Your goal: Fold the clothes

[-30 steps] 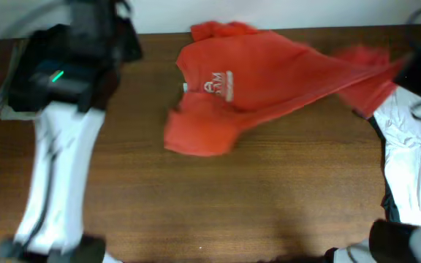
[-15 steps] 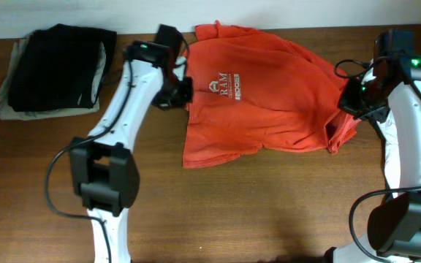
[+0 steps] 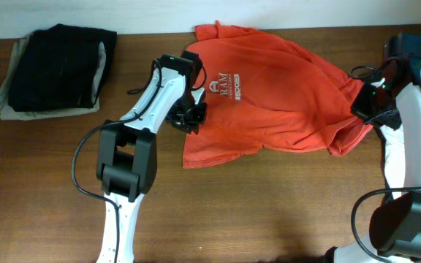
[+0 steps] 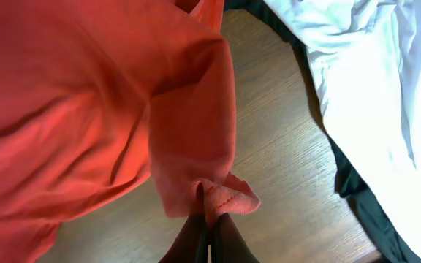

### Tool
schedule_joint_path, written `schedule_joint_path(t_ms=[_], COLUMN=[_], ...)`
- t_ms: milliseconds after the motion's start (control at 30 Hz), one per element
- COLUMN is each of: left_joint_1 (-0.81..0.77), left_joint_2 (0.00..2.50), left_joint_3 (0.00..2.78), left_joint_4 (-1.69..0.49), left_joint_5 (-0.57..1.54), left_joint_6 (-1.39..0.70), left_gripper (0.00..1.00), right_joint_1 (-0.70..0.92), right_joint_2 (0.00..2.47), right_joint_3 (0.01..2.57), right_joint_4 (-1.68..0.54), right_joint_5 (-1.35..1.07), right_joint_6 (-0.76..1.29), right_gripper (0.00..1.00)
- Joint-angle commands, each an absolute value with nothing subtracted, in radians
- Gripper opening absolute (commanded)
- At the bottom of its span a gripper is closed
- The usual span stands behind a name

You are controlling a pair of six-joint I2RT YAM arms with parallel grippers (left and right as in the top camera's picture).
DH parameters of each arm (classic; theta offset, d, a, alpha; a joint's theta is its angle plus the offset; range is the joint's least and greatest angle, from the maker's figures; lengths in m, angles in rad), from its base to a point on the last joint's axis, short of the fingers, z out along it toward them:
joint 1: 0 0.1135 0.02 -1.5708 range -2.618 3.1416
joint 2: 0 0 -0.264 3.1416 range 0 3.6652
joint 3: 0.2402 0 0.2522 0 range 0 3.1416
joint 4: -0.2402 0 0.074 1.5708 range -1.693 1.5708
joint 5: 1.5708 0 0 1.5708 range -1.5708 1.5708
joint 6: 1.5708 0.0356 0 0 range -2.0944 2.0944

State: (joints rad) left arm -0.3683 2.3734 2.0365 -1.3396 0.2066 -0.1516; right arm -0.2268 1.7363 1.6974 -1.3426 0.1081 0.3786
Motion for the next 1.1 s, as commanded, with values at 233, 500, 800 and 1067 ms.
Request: schedule_joint_path(t_ms=[233, 500, 800, 1067], left_joint_1=[-0.383, -0.388, -0.388, -0.335], left_joint_2=[2.433, 2.439, 2.439, 2.439], left_joint_3=[2.04, 1.999, 1.864, 1.82], left_joint_4=[-1.321, -1.317, -1.27, -1.301], left_joint_5=[0.239, 0.237, 0.237, 0.117], left_joint_6=[-0.12, -0.118, -0.118, -0.228], left_gripper=[0.24, 0.17, 0.01, 0.01], right_joint_1=[-0.23, -0.229, -0.229, -0.229], right_joint_2=[1.711, 1.711, 1.711, 1.71], right_joint_3=[1.696, 1.696, 1.696, 1.696], right_joint_4=[-1.346, -1.346, -1.346, -1.347], right_joint_5=[0.12, 0.12, 0.117, 0.117], right_joint_6=[0.398, 0.398, 0.398, 0.397], right_gripper=[0.05, 0.06, 0.06, 0.21])
